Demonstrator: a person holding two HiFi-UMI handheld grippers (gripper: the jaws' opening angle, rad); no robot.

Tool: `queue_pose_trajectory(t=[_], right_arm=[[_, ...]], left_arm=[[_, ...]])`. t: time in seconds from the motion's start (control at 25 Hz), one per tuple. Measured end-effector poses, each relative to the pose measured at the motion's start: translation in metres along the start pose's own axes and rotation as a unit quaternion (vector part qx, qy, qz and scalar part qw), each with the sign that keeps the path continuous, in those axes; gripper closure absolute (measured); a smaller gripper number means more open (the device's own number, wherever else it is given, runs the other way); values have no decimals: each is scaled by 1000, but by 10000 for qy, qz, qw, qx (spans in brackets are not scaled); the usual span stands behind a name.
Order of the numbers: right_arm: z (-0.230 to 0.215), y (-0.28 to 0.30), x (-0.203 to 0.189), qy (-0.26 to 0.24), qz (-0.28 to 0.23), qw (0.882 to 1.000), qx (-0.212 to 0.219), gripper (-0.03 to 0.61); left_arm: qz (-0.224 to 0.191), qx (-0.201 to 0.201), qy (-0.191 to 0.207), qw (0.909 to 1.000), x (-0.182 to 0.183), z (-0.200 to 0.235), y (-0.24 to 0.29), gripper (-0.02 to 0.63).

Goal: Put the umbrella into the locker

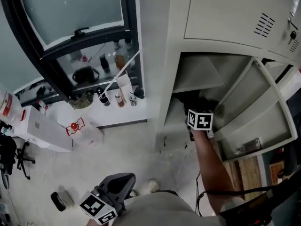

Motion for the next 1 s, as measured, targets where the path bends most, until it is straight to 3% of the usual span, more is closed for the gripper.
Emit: queue_pose_trajectory(t=[0.28,0.64,0.88,1.0], right_arm=[[-8,9,-1,-261,296,9991,-155,423],[-4,24,-14,-285,338,9989,-183,423],[30,-4,-4,-407,412,9983,-50,383],[22,-38,-6,-500,266,9979,-305,382]], left_arm=[[-97,49,-103,9999,1,-6,4,603],[-238,286,-158,9992,-19,-8,-32,603],[-333,417,-287,9982,-14,-18,-78,603],[-239,229,-186,9993,-20,-25,-87,603]])
Point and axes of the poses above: the fingertips, and each gripper's own axes: y forward along the fingers, z to its left, x out of its top, the point moved 5 cm from there along -y, backward along the fingers, and after that the axes turned 3 degrees about -z, right-handed, at the moved point
